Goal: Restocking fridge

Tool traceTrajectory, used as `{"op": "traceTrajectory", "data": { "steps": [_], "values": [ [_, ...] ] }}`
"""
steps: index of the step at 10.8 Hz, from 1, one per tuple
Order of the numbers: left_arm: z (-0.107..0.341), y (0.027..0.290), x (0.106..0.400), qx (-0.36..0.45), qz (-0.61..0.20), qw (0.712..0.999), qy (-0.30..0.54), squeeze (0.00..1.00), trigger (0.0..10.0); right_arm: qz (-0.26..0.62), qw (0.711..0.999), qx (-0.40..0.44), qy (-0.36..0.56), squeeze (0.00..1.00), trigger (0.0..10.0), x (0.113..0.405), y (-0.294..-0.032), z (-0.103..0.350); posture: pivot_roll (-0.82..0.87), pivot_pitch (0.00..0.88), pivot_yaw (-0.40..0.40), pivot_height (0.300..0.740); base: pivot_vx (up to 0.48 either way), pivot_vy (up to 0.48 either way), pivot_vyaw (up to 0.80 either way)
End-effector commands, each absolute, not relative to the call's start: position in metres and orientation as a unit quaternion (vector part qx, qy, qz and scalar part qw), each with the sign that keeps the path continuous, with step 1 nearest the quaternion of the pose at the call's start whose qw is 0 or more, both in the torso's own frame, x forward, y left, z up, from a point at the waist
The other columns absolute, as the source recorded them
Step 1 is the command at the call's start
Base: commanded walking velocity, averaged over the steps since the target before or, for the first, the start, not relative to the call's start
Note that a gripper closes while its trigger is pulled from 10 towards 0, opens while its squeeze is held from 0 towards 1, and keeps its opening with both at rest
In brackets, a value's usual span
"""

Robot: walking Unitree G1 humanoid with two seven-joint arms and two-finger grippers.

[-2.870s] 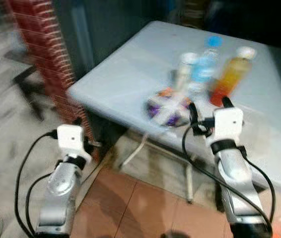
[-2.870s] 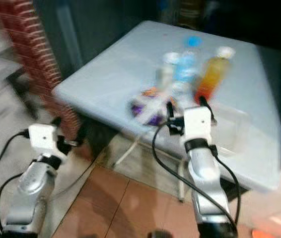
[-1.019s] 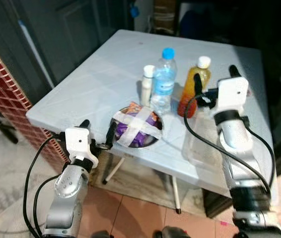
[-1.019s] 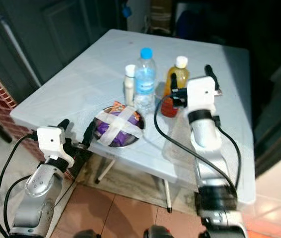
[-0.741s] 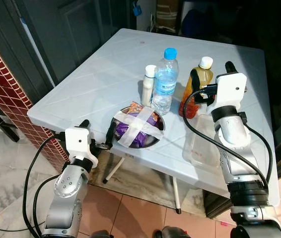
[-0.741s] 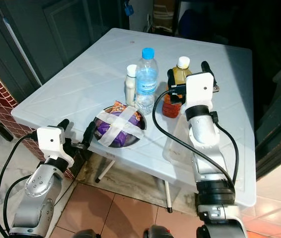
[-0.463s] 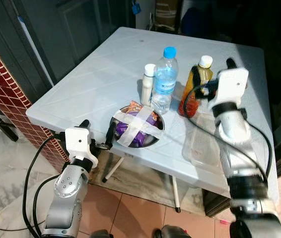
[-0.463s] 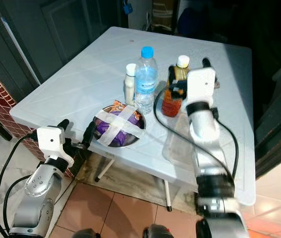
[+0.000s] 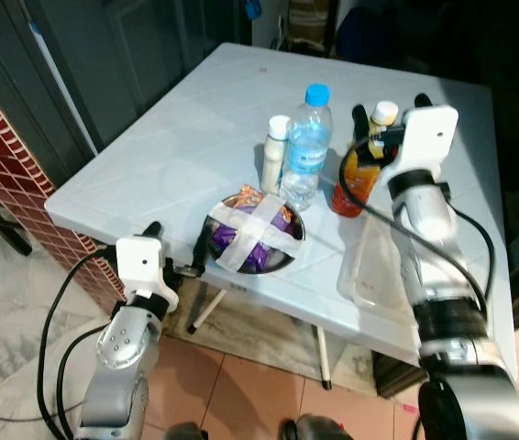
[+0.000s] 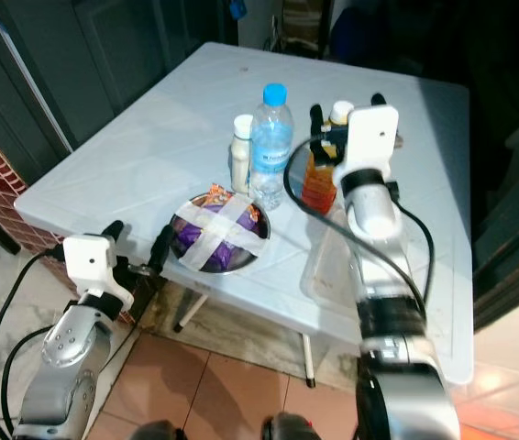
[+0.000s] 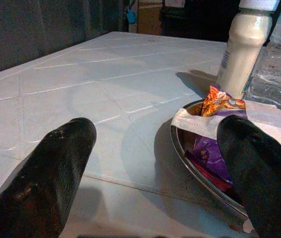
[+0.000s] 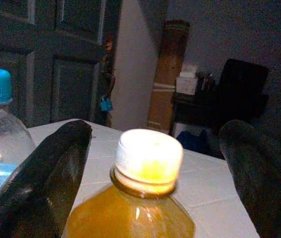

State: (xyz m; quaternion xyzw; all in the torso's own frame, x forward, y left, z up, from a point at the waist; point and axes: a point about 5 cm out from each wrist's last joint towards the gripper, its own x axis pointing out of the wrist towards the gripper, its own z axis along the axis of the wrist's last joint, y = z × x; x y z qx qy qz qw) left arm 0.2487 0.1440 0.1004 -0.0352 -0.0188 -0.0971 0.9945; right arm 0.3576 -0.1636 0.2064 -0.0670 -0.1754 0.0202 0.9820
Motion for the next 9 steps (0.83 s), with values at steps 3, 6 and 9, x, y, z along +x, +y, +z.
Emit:
{"op": "traceTrajectory", "data": {
  "steps": [3,6,9],
  "values": [
    [0.104,0.145,0.248,-0.025,-0.100,0.995,-0.019,0.00,10.0,0.033,0.984,-0.039,-0.172,0.00,10.0,0.371,-0.158,0.213,0.06,0.051,0.033,0.740,0.000,0.000,0.00],
    [0.104,0.146,0.249,-0.024,-0.099,0.995,-0.019,0.00,10.0,0.043,0.984,-0.041,-0.169,0.00,0.0,0.376,-0.152,0.215,0.06,0.052,0.030,0.740,0.000,0.000,0.00],
    [0.104,0.145,0.249,-0.025,-0.099,0.995,-0.018,0.00,10.0,0.049,0.984,-0.044,-0.163,0.00,0.0,0.378,-0.149,0.211,0.06,0.053,0.030,0.740,0.000,0.000,0.00]
  ]
}}
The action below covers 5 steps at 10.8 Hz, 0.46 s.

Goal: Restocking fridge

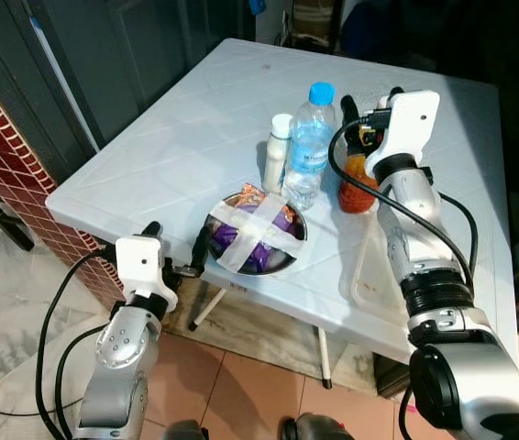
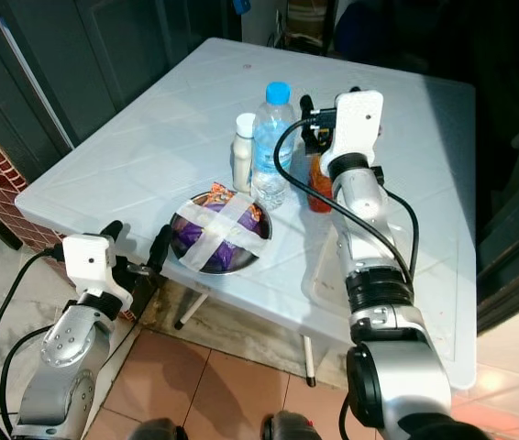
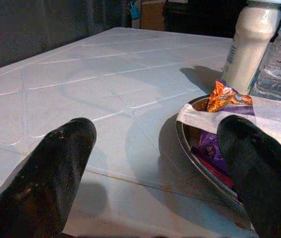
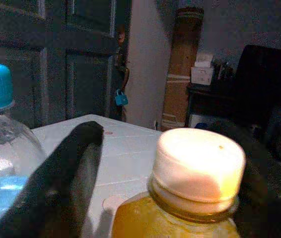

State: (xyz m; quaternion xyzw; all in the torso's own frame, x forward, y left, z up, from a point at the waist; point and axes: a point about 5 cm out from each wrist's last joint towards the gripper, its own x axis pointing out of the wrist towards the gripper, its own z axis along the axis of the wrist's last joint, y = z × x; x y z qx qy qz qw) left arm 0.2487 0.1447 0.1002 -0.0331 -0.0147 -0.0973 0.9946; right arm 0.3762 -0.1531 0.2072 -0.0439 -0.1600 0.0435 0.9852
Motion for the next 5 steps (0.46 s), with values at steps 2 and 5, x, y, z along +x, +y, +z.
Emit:
{"op": "traceTrajectory", "data": {
  "steps": [2,5],
  "values": [
    [0.1037,0.1442,0.2491,-0.025,-0.102,0.994,-0.018,0.00,10.0,0.047,0.984,-0.044,-0.163,0.00,0.0,0.3793,-0.1519,0.2112,0.06,0.053,0.031,0.740,0.000,0.000,0.00],
    [0.1035,0.1434,0.2495,-0.026,-0.102,0.994,-0.018,0.00,10.0,0.048,0.984,-0.047,-0.164,0.00,0.0,0.3789,-0.1522,0.2109,0.06,0.054,0.028,0.740,0.000,0.000,0.00]
  ]
}}
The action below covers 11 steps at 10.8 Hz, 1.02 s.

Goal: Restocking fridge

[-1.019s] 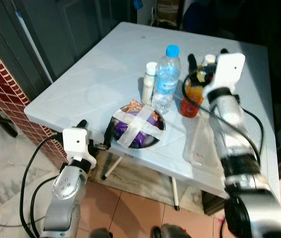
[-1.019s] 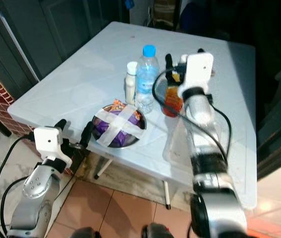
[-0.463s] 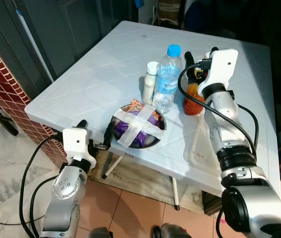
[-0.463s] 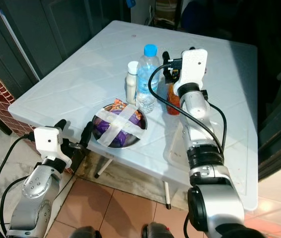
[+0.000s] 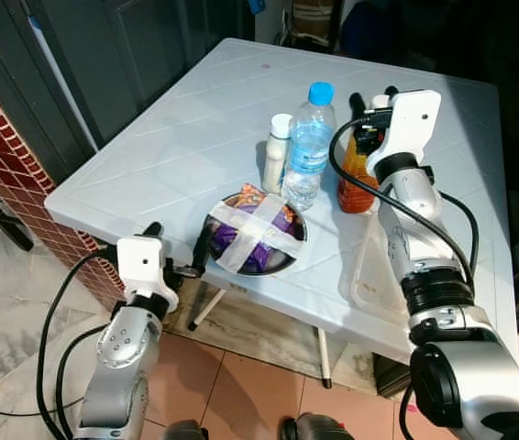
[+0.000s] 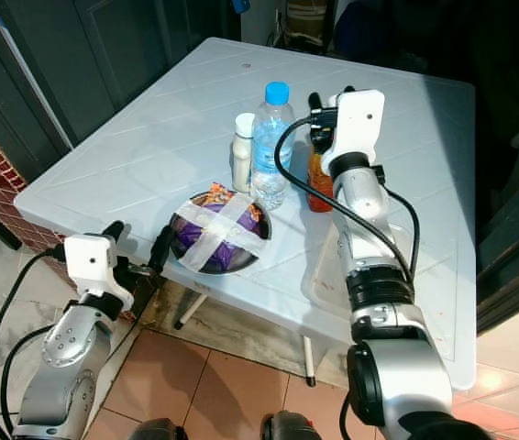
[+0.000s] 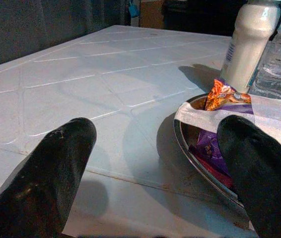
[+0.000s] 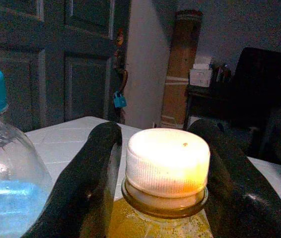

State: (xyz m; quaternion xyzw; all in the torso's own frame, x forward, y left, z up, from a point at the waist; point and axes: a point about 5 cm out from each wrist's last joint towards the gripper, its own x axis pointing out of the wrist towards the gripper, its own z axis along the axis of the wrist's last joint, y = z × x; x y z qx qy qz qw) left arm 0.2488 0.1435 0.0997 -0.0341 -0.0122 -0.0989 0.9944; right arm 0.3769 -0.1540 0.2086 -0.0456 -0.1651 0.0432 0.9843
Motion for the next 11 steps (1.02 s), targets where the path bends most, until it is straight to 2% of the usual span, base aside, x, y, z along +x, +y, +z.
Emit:
{"op": "traceTrajectory", "data": {
  "steps": [1,4,7,11],
  "values": [
    [0.103,0.143,0.249,-0.026,-0.101,0.994,-0.017,0.00,10.0,0.048,0.984,-0.048,-0.164,0.00,0.0,0.379,-0.152,0.211,0.06,0.054,0.029,0.740,0.000,0.000,0.00],
    [0.103,0.143,0.250,-0.025,-0.103,0.994,-0.016,0.00,10.0,0.043,0.979,-0.073,-0.184,0.00,0.0,0.377,-0.154,0.216,0.05,0.052,0.032,0.740,0.000,0.000,0.00],
    [0.097,0.147,0.254,0.004,-0.064,0.998,0.005,0.00,10.0,0.042,0.974,-0.087,-0.204,0.00,0.0,0.372,-0.152,0.220,0.05,0.052,0.032,0.740,0.000,0.000,0.00],
    [0.097,0.145,0.257,0.006,-0.064,0.998,0.005,0.00,10.0,0.064,0.933,-0.165,-0.315,0.00,0.0,0.352,-0.129,0.252,0.05,0.045,0.032,0.740,0.000,0.000,0.00]
  ]
}}
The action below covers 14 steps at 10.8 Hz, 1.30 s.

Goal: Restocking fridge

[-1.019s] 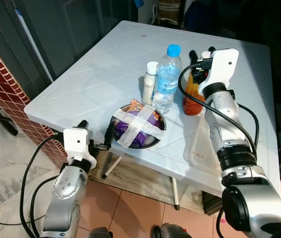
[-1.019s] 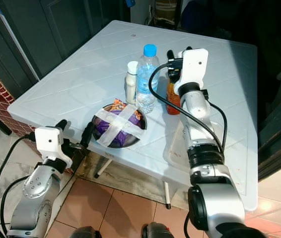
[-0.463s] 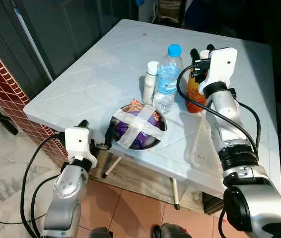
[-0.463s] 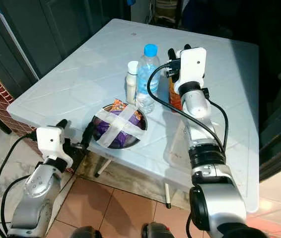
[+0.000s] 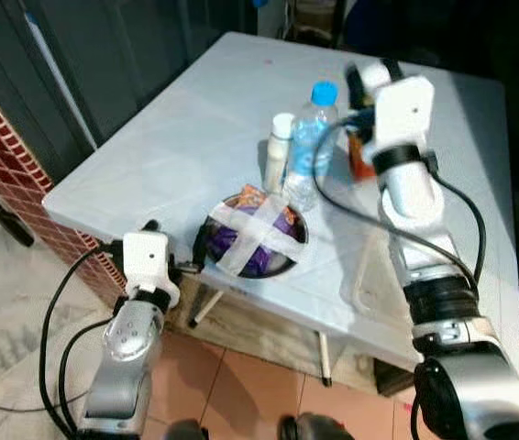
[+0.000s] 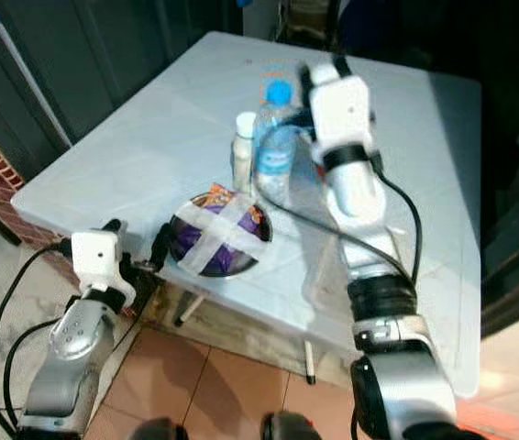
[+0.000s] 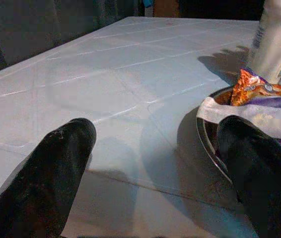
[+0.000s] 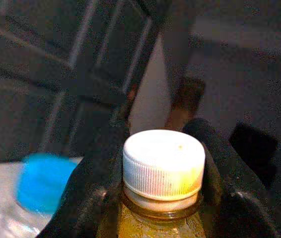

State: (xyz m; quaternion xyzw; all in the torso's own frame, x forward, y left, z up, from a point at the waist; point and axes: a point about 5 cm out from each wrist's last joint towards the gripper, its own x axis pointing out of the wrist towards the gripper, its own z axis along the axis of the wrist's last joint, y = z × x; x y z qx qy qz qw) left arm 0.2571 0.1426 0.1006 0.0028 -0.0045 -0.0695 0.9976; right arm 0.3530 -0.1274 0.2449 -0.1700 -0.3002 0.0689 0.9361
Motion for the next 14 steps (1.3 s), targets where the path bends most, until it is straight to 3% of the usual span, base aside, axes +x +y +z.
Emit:
{"op": "traceTrajectory", "data": {
  "steps": [1,2,3,4,5,8,14],
  "values": [
    [0.097,0.144,0.258,0.006,-0.063,0.998,0.005,0.00,10.0,0.082,0.919,-0.187,-0.336,0.00,3.0,0.346,-0.120,0.255,0.04,0.042,0.029,0.740,0.000,0.000,0.00],
    [0.097,0.143,0.258,0.006,-0.063,0.998,0.005,0.00,10.0,0.087,0.916,-0.192,-0.342,0.00,3.4,0.343,-0.118,0.256,0.04,0.040,0.028,0.740,0.000,0.000,0.00],
    [0.097,0.143,0.259,0.005,-0.062,0.998,0.003,0.00,10.0,0.092,0.912,-0.196,-0.348,0.00,7.2,0.340,-0.115,0.258,0.04,0.038,0.024,0.740,-0.259,0.000,0.00],
    [0.097,0.143,0.259,0.005,-0.061,0.998,0.003,0.00,10.0,0.093,0.910,-0.199,-0.350,0.00,7.9,0.339,-0.114,0.259,0.04,0.036,0.023,0.740,-0.285,0.000,0.00],
    [0.097,0.142,0.260,0.004,-0.062,0.998,0.002,0.00,10.0,0.096,0.909,-0.201,-0.353,0.00,10.0,0.337,-0.112,0.259,0.04,0.035,0.022,0.740,-0.277,0.000,0.00],
    [0.097,0.141,0.260,0.004,-0.060,0.998,0.001,0.00,10.0,0.095,0.908,-0.206,-0.352,0.00,10.0,0.336,-0.112,0.259,0.04,0.032,0.021,0.740,-0.251,0.000,0.00],
    [0.097,0.141,0.260,0.004,-0.064,0.998,-0.001,0.00,10.0,0.086,0.907,-0.210,-0.355,0.00,10.0,0.332,-0.112,0.260,0.04,0.029,0.021,0.740,0.000,0.000,0.00]
  ]
}}
